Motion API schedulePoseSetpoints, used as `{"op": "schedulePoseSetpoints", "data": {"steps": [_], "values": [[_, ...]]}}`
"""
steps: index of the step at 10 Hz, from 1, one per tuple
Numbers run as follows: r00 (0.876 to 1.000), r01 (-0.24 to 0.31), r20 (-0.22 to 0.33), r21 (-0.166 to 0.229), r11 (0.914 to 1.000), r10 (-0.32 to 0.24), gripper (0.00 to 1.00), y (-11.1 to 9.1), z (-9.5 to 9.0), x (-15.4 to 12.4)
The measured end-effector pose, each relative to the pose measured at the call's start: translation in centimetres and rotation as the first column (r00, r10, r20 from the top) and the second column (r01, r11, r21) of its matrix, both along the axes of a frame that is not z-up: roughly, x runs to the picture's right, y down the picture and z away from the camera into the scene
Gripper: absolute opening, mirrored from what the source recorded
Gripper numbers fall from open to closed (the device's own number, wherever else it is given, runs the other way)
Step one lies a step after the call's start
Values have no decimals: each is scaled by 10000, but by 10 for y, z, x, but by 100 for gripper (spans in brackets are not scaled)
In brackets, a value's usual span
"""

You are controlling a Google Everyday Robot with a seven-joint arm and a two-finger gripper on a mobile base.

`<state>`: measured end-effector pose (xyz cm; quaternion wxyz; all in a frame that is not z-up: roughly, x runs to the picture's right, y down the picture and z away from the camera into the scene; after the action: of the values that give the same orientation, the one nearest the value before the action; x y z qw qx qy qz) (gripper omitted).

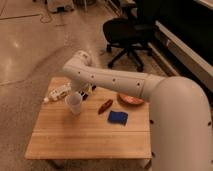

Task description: Pick up the ceramic cup

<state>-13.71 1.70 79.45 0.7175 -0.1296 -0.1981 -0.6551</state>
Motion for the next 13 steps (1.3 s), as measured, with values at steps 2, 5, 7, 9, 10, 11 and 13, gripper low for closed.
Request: {"op": "schedulePoseSetpoints", "data": {"steps": [2, 5, 7, 9, 10, 11, 13], "values": [[9998, 191, 99, -216, 9996, -189, 80, 5, -3, -8], [9989, 459, -48, -746, 9962, -464, 80, 24, 7, -9], [9968, 687, -310, -1252, 9898, -731, 80, 42, 24, -8], [9944, 734, -641, -1579, 9847, -844, 80, 51, 35, 0], [9937, 714, -741, -1635, 9840, -844, 80, 51, 38, 3], [9932, 677, -827, -1660, 9838, -823, 80, 51, 39, 7], [9909, 597, -1087, -1780, 9822, -799, 80, 52, 46, 12]]}}
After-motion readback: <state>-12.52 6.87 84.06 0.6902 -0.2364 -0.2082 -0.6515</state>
